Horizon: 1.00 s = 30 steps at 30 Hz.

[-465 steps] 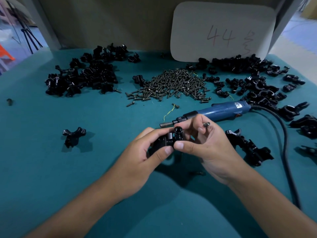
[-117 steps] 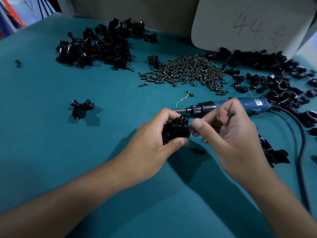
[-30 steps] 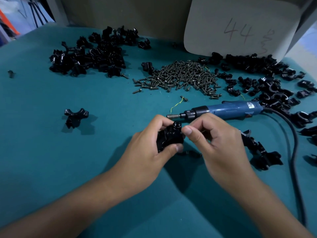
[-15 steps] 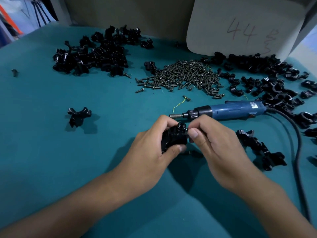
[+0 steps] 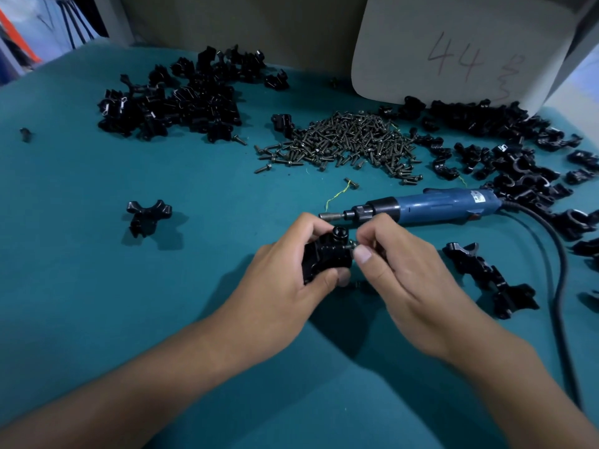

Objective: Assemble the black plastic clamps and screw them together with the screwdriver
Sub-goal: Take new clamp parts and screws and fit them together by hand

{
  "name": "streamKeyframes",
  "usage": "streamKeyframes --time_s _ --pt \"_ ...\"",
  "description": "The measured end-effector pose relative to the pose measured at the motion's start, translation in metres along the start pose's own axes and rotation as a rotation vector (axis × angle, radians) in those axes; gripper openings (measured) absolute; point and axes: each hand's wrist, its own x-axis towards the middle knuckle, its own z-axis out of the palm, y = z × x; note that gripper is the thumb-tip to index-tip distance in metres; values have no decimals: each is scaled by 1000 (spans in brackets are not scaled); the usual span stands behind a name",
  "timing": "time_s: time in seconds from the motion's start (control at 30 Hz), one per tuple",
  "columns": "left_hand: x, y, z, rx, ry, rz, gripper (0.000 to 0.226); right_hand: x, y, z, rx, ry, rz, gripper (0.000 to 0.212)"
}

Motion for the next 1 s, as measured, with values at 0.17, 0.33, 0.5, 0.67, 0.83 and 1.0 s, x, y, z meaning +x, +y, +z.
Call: streamKeyframes --time_s 0.17,0.33,0.5,0.67,0.83,1.0 --pt "-3 3 2 40 -27 34 26 1 -1 2 91 -44 56 41" --pt "-2 2 1 0 -20 -1 27 1 1 -6 170 30 79 29" --pt "0 -1 0 -24 5 -9 26 4 0 -6 95 81 54 12" --pt "0 0 1 -34 -19 -12 24 4 -2 -2 95 92 80 18" --pt "0 -1 -1 -17 2 9 25 3 -1 -3 65 113 49 17" --pt "3 -2 0 -27 31 25 27 6 10 -4 1 157 59 36"
